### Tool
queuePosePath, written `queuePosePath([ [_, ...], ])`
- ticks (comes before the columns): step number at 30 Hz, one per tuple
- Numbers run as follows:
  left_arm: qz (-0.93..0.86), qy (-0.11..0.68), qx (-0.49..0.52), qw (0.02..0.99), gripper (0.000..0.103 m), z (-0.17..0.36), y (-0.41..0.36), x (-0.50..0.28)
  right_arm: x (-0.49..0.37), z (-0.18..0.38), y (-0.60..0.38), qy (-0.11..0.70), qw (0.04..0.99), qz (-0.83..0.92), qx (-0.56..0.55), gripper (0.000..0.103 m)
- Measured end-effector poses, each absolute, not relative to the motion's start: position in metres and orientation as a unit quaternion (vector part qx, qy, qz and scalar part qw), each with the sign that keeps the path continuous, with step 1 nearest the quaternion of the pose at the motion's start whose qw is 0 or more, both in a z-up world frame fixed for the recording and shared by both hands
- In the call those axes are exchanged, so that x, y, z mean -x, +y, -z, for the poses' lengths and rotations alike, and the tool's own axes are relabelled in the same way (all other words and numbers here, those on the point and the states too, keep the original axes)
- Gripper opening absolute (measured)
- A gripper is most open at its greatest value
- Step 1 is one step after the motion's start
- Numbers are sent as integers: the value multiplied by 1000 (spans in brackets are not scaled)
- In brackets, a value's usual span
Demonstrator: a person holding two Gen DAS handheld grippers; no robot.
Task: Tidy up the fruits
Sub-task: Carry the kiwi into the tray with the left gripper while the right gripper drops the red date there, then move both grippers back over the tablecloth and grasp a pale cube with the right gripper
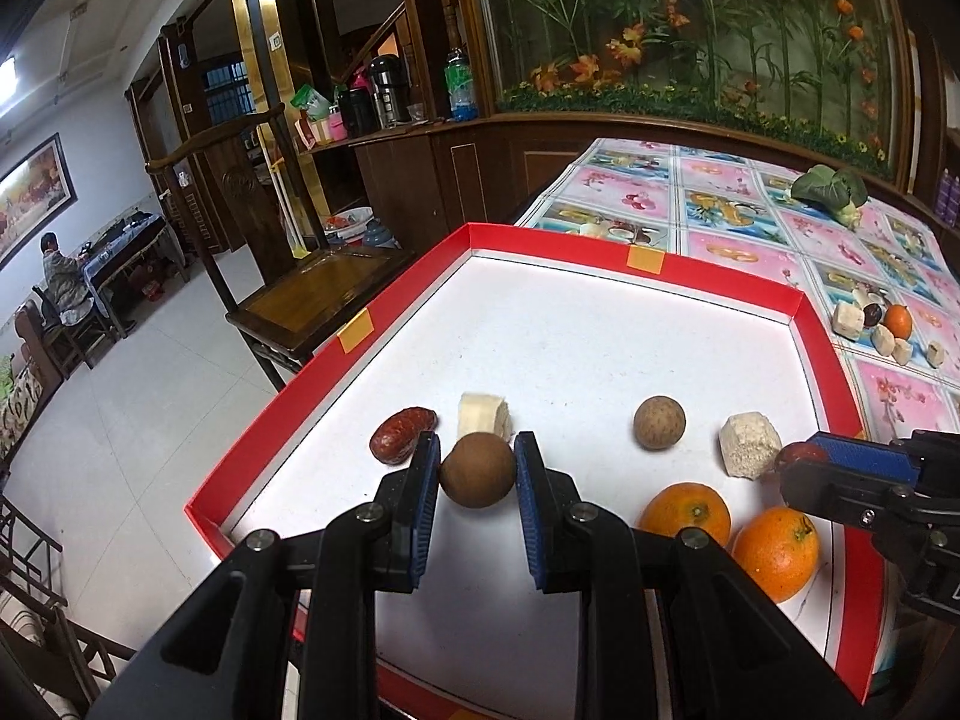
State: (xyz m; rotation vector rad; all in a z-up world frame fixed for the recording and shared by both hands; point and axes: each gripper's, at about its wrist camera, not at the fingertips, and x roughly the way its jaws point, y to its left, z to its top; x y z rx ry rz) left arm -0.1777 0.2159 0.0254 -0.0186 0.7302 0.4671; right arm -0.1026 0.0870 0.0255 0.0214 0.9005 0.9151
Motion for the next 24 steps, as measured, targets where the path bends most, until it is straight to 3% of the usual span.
queuePosePath([
  [7,-234,355,7,905,27,-25,218,178,106,-29,85,410,805,-428,-3,31],
  [10,-237,356,4,904,34,-25,217,178,110,-33,83,396,810,-432,-1,34],
  [12,-239,356,2,903,44,-25,216,178,112,-36,80,387,816,-429,-3,41],
  [16,-246,353,-2,903,51,-27,215,177,108,-40,71,376,822,-426,-26,42],
  [18,-248,352,-2,903,60,-27,214,177,105,-41,67,376,824,-422,-37,42],
  [24,-250,350,-7,903,66,-29,210,175,102,-43,62,375,825,-419,-49,42],
])
